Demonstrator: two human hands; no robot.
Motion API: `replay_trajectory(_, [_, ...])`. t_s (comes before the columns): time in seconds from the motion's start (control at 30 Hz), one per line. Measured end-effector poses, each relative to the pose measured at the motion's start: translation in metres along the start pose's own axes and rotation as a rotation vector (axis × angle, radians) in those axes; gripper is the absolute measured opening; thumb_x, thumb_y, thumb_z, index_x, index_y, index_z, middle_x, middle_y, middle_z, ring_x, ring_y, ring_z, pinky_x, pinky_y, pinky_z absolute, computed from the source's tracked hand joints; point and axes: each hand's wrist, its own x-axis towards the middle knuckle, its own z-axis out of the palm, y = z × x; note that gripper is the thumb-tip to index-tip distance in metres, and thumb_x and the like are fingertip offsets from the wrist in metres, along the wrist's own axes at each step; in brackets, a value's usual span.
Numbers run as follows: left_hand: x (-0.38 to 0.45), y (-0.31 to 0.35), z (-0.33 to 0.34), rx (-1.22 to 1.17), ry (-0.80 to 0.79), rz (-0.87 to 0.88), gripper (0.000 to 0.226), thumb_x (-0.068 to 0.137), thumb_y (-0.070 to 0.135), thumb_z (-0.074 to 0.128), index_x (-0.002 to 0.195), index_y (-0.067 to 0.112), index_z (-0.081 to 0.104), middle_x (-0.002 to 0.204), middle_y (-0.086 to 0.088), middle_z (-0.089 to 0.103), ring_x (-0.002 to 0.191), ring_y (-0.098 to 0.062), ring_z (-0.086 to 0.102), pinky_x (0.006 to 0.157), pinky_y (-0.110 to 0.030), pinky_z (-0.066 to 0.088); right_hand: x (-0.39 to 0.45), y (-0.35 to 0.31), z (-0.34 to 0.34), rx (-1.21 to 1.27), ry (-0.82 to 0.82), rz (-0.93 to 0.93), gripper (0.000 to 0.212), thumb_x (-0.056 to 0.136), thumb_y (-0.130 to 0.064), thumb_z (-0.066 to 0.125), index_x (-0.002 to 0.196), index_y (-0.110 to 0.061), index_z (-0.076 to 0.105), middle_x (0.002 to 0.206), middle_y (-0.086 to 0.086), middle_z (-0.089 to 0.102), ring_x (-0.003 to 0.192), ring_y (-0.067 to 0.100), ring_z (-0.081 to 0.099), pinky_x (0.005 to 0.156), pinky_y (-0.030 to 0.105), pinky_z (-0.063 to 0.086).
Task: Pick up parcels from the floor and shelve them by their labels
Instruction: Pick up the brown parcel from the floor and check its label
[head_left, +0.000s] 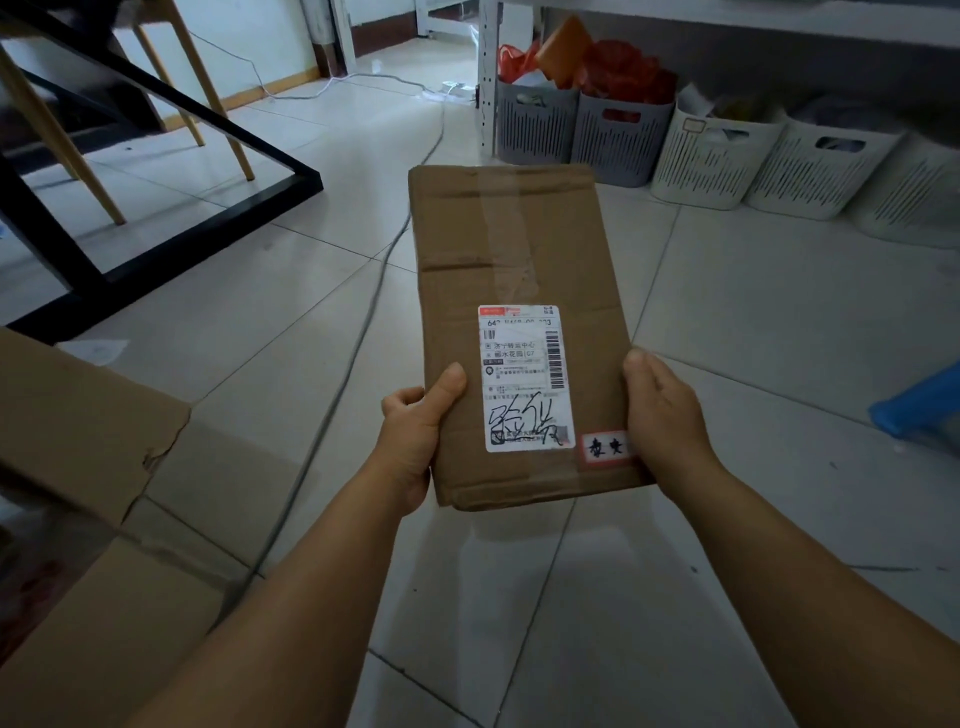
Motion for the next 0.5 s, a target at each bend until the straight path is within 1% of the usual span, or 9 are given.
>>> replay_trajectory(0.03, [0.001,0.000,-0.001,0.027,0.004,-0.002,0.065,0.085,0.042,0.071,0.130,0.012,0.036,0.115,-0.010,0.064,0.100,-0.024,0.068,0.085,-0.041,0.057,0.001,0.000,0.000,0.019,-0.006,0.019,0.038,0.104,-0.039,0.030,0.111,-0.020,0.062,0.094,0.000,0.065,0.088,0.019,0.064,0.062,0.025,0.044])
replay_trajectory(0.1, [0.004,-0.001,-0.004,0.058,-0.005,0.000,0.054,0.091,0.043,0.066,0.126,0.013,0.038,0.114,-0.010,0.065,0.098,-0.023,0.069,0.085,-0.041,0.058,0.004,0.003,0.001,0.084,-0.037,0.072,0.035,0.104,-0.035,0.033,0.114,-0.023,0.064,0.095,-0.002,0.067,0.086,0.018,0.065,0.064,0.026,0.047])
replay_trajectory(0.13, [0.004,0.000,-0.005,0.059,-0.017,0.013,0.055,0.091,0.045,0.066,0.127,0.013,0.039,0.116,-0.011,0.066,0.099,-0.024,0.070,0.087,-0.042,0.058,0.005,0.004,0.000,0.137,-0.063,0.115,0.034,0.103,-0.035,0.034,0.116,-0.028,0.065,0.098,-0.001,0.070,0.088,0.018,0.068,0.068,0.029,0.051])
replay_trajectory(0.2, [-0.003,0.006,-0.006,0.071,-0.054,0.034,0.076,0.081,0.056,0.071,0.136,0.011,0.043,0.126,-0.016,0.068,0.109,-0.030,0.071,0.094,-0.048,0.058,0.002,0.008,-0.003,0.248,-0.129,0.200,0.029,0.102,-0.036,0.038,0.117,-0.036,0.063,0.105,0.003,0.074,0.092,0.023,0.072,0.077,0.035,0.057])
replay_trajectory(0.23, [-0.006,0.008,-0.007,0.079,-0.074,0.031,0.087,0.073,0.061,0.073,0.140,0.012,0.044,0.130,-0.017,0.067,0.113,-0.032,0.070,0.096,-0.050,0.057,-0.001,0.009,-0.006,0.301,-0.172,0.234,0.027,0.102,-0.036,0.040,0.119,-0.037,0.061,0.107,0.004,0.074,0.093,0.025,0.073,0.077,0.037,0.058])
replay_trajectory(0.27, [-0.012,0.011,-0.007,0.083,-0.078,0.031,0.092,0.069,0.061,0.073,0.142,0.013,0.044,0.132,-0.016,0.067,0.114,-0.032,0.070,0.095,-0.049,0.057,-0.005,0.009,-0.008,0.357,-0.212,0.268,0.027,0.102,-0.035,0.040,0.122,-0.036,0.059,0.109,0.006,0.075,0.092,0.026,0.074,0.076,0.038,0.058])
replay_trajectory(0.37, [-0.034,0.029,-0.004,0.104,-0.098,0.025,0.081,0.074,0.053,0.068,0.144,0.018,0.044,0.131,-0.012,0.068,0.112,-0.028,0.071,0.086,-0.040,0.060,-0.017,-0.003,-0.021,0.535,-0.289,0.367,0.033,0.103,-0.036,0.038,0.130,-0.036,0.055,0.113,0.004,0.075,0.089,0.021,0.075,0.070,0.035,0.059])
replay_trajectory(0.43, [-0.049,0.047,-0.002,0.118,-0.146,0.018,0.085,0.073,0.056,0.068,0.146,0.018,0.047,0.133,-0.011,0.069,0.115,-0.029,0.071,0.091,-0.042,0.059,-0.019,-0.022,-0.034,0.623,-0.312,0.424,0.041,0.101,-0.041,0.039,0.139,-0.031,0.052,0.116,0.006,0.074,0.090,0.021,0.075,0.069,0.034,0.059])
replay_trajectory(0.5, [-0.072,0.071,0.003,0.126,-0.157,0.026,0.088,0.071,0.059,0.065,0.147,0.018,0.047,0.133,-0.011,0.069,0.117,-0.029,0.070,0.093,-0.044,0.058,-0.023,-0.050,-0.051,0.680,-0.350,0.427,0.044,0.100,-0.042,0.038,0.141,-0.029,0.052,0.118,0.008,0.073,0.091,0.022,0.074,0.070,0.035,0.060])
